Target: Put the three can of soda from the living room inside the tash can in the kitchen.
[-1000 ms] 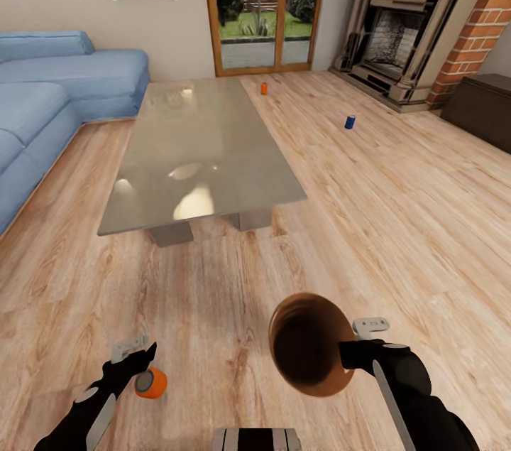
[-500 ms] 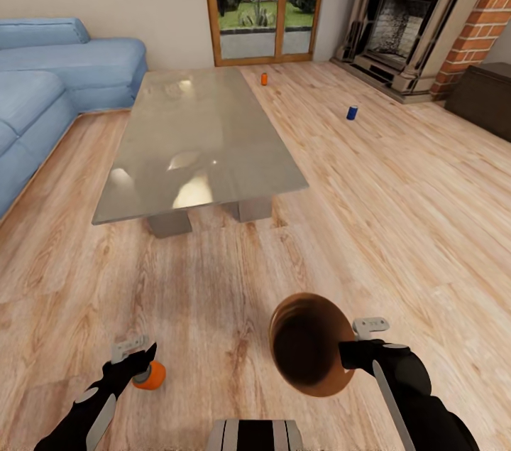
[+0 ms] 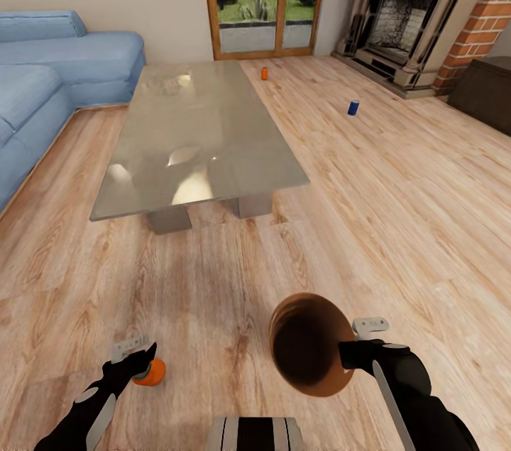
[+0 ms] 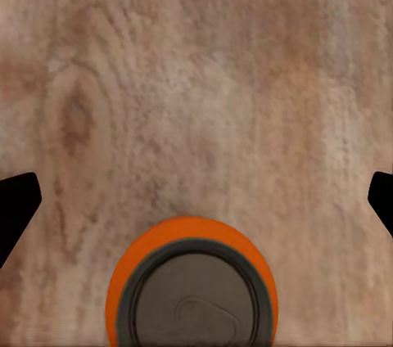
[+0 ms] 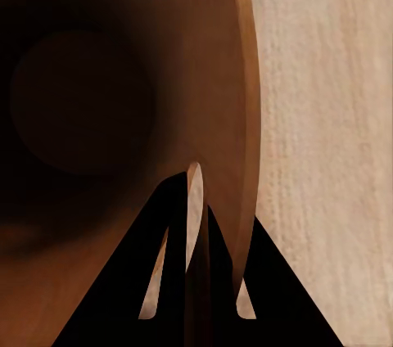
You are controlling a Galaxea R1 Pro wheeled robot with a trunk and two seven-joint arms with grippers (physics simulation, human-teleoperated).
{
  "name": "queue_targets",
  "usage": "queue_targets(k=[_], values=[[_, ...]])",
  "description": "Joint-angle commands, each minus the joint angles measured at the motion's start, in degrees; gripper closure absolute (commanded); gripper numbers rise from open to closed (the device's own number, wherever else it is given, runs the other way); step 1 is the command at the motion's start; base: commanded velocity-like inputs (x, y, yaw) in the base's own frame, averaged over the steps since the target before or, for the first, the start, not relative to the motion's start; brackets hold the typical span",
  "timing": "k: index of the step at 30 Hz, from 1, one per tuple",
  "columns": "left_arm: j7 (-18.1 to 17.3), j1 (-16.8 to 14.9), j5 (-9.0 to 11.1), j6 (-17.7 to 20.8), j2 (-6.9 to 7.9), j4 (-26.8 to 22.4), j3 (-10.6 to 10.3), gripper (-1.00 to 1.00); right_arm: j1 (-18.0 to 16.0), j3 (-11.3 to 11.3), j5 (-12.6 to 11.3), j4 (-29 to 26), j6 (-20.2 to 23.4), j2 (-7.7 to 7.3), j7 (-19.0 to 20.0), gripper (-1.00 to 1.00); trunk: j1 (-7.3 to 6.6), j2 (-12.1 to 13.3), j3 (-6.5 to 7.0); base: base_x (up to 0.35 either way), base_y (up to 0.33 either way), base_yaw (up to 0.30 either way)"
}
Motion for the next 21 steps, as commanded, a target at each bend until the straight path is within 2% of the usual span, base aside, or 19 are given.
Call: queue_targets(k=[1,8,13,21], values=[[0.0,0.0,0.0,0.0,0.00,0.0,0.0,-1.00,0.0,0.0,-1.1,0.0,0.0,0.01,0.3,1.00,0.02,0.0,-0.22,0.000,0.000,0.000],[0.0,0.0,0.0,0.0,0.00,0.0,0.0,-1.00,0.0,0.0,-1.1,0.0,0.0,0.01,0.3,1.00,0.02,0.0,-0.23,0.000,0.000,0.000],[0.0,0.0,0.0,0.0,0.00,0.0,0.0,-1.00,0.0,0.0,-1.1,0.0,0.0,0.01,0.3,1.00,0.15,-0.1,-1.33,0.000,0.000,0.000],[0.0,0.0,0.0,0.0,0.00,0.1,0.0,-1.00,0.0,0.0,-1.1,0.0,0.0,0.01,0.3,1.00,0.15,-0.1,-1.61,0.000,0.000,0.000]])
